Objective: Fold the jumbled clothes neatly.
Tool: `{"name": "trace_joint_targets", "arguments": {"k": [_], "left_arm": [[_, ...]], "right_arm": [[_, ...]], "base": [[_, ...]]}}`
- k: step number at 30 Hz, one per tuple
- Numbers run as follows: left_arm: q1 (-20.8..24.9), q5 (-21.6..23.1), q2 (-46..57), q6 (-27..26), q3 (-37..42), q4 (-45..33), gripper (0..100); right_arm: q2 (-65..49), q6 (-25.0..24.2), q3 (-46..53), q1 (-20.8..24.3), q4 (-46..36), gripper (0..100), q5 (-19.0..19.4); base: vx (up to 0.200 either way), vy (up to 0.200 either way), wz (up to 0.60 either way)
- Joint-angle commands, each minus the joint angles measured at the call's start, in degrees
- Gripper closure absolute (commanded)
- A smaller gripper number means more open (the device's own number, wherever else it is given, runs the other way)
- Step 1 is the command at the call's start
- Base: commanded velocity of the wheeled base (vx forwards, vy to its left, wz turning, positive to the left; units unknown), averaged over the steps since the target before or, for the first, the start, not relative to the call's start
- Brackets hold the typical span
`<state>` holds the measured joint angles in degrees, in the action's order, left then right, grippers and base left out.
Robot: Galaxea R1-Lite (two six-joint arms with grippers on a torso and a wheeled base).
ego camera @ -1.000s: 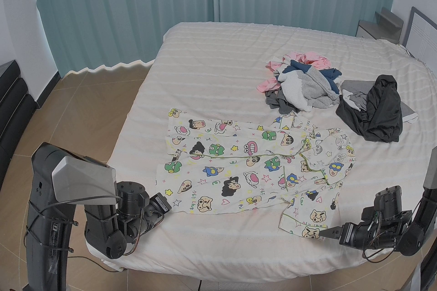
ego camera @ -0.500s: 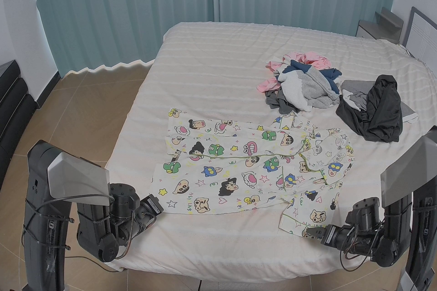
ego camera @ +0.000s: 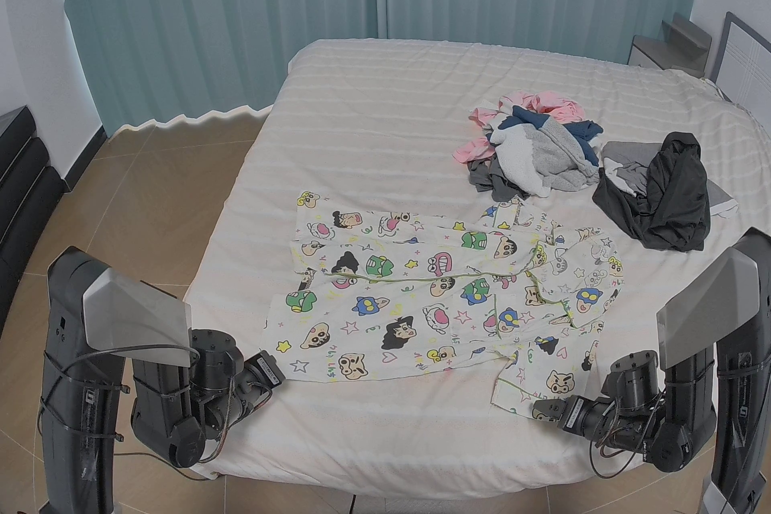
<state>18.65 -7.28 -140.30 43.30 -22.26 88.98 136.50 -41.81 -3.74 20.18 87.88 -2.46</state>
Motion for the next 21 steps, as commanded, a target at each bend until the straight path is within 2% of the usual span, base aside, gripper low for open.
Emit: {"name": "trace_joint_targets", "arguments": {"k": [1, 6, 8, 13, 14, 21], "left_arm": [[0.07, -0.02, 0.12, 0.03, 0.02, 1.02, 100], [-0.02, -0.02, 0.03, 0.03, 0.02, 1.02, 100], [-0.02, -0.02, 0.03, 0.03, 0.02, 1.02, 100], [-0.02, -0.02, 0.03, 0.03, 0.02, 1.02, 100], [-0.02, -0.02, 0.03, 0.03, 0.02, 1.02, 100], [0.07, -0.11, 0.03, -0.06, 0.38, 1.02, 100]], "right_arm": [[-0.53, -0.02, -1.36, -0.05, 0.01, 0, -0.09], [-0.36, -0.02, -3.38, -0.22, -0.08, 0, -0.35], [0.08, 0.07, -4.43, -0.31, -0.08, 0, -2.2], [1.93, 0.07, -5.49, -0.22, -0.08, 0, -2.99], [2.11, 0.07, -5.49, -0.22, -0.08, 100, -3.07], [1.67, 0.24, -4.52, -0.22, -0.08, 100, -4.31]], "base": [[0.0, 0.0, 0.0], [0.0, 0.0, 0.0], [0.0, 0.0, 0.0], [0.0, 0.0, 0.0], [0.0, 0.0, 0.0], [0.0, 0.0, 0.0]]}}
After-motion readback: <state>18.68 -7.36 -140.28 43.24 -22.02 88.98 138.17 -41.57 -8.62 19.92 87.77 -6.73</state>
